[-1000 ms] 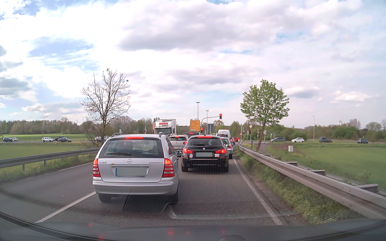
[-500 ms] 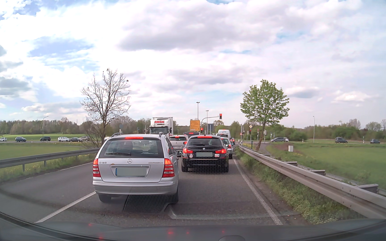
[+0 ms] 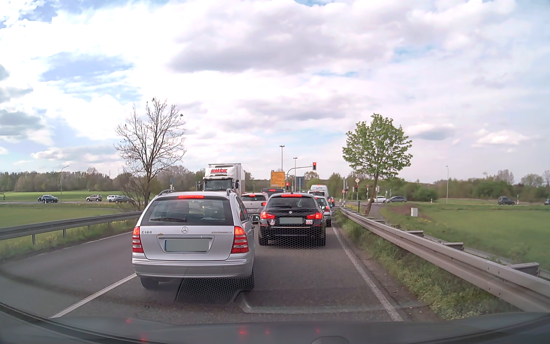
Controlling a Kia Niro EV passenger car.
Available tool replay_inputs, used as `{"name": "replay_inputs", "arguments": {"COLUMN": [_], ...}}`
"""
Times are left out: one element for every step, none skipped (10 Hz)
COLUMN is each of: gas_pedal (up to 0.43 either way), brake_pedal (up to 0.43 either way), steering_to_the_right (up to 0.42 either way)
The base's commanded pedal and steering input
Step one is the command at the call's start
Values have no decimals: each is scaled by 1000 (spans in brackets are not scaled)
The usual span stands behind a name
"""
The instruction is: Follow the waypoints while adhering to traffic rules and regulations
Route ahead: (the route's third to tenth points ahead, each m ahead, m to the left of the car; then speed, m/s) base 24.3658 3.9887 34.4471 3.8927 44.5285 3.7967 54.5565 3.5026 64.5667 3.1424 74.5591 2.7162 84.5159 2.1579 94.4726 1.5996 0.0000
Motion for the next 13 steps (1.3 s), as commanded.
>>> {"name": "replay_inputs", "arguments": {"gas_pedal": [0, 0, 0, 0, 0, 0, 0, 0, 0, 0, 0, 0, 0], "brake_pedal": [280, 287, 280, 280, 280, 287, 280, 287, 287, 280, 280, 280, 287], "steering_to_the_right": [-7, -7, -9, -10, -10, -10, -10, -10, -10, -10, -10, -10, -10]}}
